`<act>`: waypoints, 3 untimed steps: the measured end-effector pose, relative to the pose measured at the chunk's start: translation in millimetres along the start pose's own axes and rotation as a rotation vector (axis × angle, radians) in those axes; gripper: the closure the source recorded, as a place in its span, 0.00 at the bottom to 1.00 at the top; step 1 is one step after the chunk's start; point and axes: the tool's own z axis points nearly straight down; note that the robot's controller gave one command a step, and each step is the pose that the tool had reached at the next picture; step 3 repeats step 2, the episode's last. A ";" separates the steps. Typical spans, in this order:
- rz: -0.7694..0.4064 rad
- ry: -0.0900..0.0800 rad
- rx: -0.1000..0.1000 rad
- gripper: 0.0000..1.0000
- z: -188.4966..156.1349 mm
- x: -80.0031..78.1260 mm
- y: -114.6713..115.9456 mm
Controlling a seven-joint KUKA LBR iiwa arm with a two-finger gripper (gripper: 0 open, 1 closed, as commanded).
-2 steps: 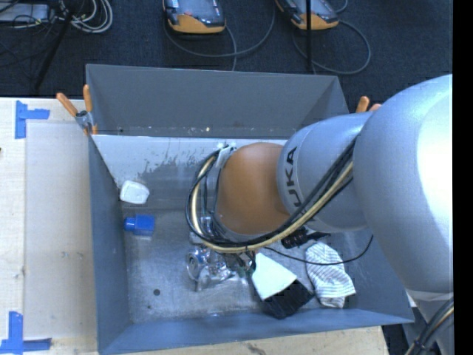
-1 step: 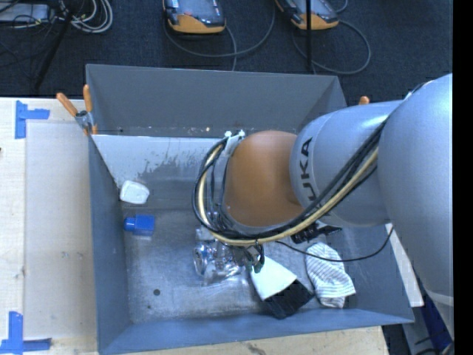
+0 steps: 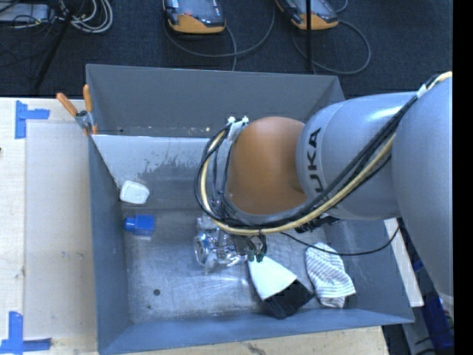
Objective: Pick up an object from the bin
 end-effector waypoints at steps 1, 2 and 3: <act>0.003 0.020 0.004 1.00 -22.0 11.0 -9.7; -0.007 0.007 0.002 1.00 -72.4 -9.8 4.2; -0.007 0.007 0.002 1.00 -72.4 -9.8 4.2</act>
Offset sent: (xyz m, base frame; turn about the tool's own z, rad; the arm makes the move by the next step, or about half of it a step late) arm 0.0123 0.0080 0.0779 -0.0082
